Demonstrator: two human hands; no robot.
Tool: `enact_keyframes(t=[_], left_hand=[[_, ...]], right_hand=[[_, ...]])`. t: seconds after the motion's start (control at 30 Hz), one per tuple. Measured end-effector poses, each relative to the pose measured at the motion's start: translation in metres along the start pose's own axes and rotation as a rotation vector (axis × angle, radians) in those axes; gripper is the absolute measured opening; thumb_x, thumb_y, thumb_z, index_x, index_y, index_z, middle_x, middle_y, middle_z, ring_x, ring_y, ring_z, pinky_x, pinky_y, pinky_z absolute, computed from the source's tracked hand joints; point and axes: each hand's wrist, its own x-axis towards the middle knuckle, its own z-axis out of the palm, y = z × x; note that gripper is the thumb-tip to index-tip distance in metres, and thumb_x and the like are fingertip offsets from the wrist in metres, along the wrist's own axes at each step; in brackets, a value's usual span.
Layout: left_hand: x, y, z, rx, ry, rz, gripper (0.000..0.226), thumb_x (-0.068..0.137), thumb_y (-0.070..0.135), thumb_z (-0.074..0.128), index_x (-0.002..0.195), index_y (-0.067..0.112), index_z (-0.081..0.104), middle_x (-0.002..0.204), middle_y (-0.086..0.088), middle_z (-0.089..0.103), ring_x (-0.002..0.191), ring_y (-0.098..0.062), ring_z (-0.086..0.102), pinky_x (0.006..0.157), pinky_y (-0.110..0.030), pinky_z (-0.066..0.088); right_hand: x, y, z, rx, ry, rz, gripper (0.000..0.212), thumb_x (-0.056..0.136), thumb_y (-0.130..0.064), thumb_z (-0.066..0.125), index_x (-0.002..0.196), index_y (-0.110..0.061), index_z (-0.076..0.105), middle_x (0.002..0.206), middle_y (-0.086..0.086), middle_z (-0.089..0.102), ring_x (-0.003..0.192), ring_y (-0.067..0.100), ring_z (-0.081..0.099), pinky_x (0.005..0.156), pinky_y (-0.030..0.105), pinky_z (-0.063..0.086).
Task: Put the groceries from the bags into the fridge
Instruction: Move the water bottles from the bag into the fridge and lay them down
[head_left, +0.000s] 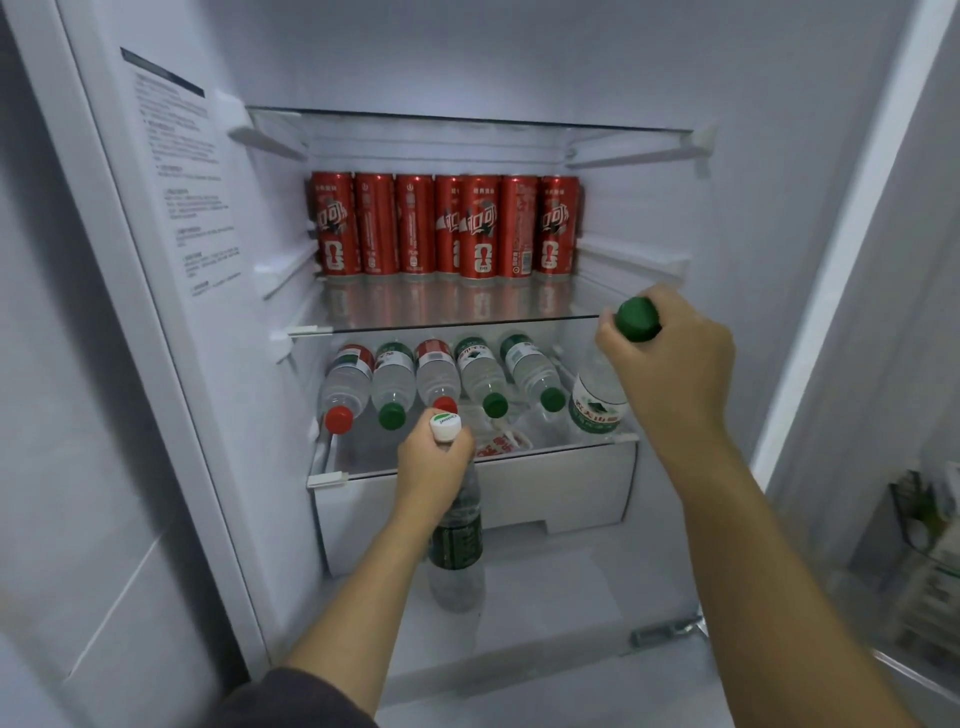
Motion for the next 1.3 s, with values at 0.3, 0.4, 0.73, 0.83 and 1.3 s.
enact_keyframes(t=[0.3, 0.4, 0.73, 0.83, 1.3], left_hand=[[0.002, -0.003, 0.0, -0.015, 0.008, 0.006, 0.009, 0.09, 0.014, 0.059, 0.082, 0.013, 0.054, 0.081, -0.011, 0.065, 0.069, -0.017, 0.057, 0.065, -0.032, 0.049], [0.002, -0.003, 0.001, -0.012, 0.008, 0.01, 0.009, 0.09, 0.015, 0.059, 0.084, 0.011, 0.054, 0.082, -0.012, 0.066, 0.072, -0.021, 0.06, 0.065, -0.032, 0.05], [0.003, -0.004, 0.001, 0.001, 0.005, 0.015, 0.01, 0.09, 0.017, 0.059, 0.085, 0.009, 0.054, 0.082, -0.014, 0.066, 0.081, -0.031, 0.063, 0.072, -0.042, 0.054], [0.003, -0.004, 0.0, -0.003, 0.006, 0.009, 0.01, 0.09, 0.018, 0.059, 0.086, 0.01, 0.054, 0.082, -0.012, 0.066, 0.083, -0.031, 0.063, 0.072, -0.041, 0.054], [0.004, -0.007, 0.002, -0.009, 0.004, 0.022, 0.013, 0.09, 0.016, 0.06, 0.081, 0.012, 0.051, 0.075, -0.007, 0.06, 0.064, -0.008, 0.05, 0.055, -0.011, 0.042]], right_hand=[[-0.03, 0.055, 0.04, 0.15, 0.082, -0.002, 0.018, 0.09, -0.023, 0.068, 0.082, -0.01, 0.059, 0.067, -0.003, 0.056, 0.058, 0.014, 0.05, 0.054, 0.014, 0.034], [-0.041, 0.071, 0.053, 0.157, 0.081, 0.085, 0.015, 0.09, -0.024, 0.068, 0.086, -0.013, 0.059, 0.07, -0.005, 0.056, 0.061, 0.012, 0.05, 0.055, 0.018, 0.035], [-0.039, 0.104, 0.104, -0.182, -0.299, 0.404, 0.038, 0.097, -0.034, 0.052, 0.133, -0.021, 0.053, 0.103, 0.014, 0.069, 0.09, 0.036, 0.062, 0.066, 0.034, 0.043], [-0.037, 0.108, 0.12, -0.23, -0.412, 0.399, 0.041, 0.099, -0.033, 0.048, 0.138, -0.021, 0.048, 0.106, 0.016, 0.068, 0.091, 0.036, 0.062, 0.068, 0.035, 0.044], [-0.014, 0.111, 0.153, -0.381, -0.582, 0.336, 0.047, 0.099, -0.026, 0.044, 0.145, -0.023, 0.037, 0.109, 0.017, 0.067, 0.101, 0.036, 0.061, 0.077, 0.036, 0.043]])
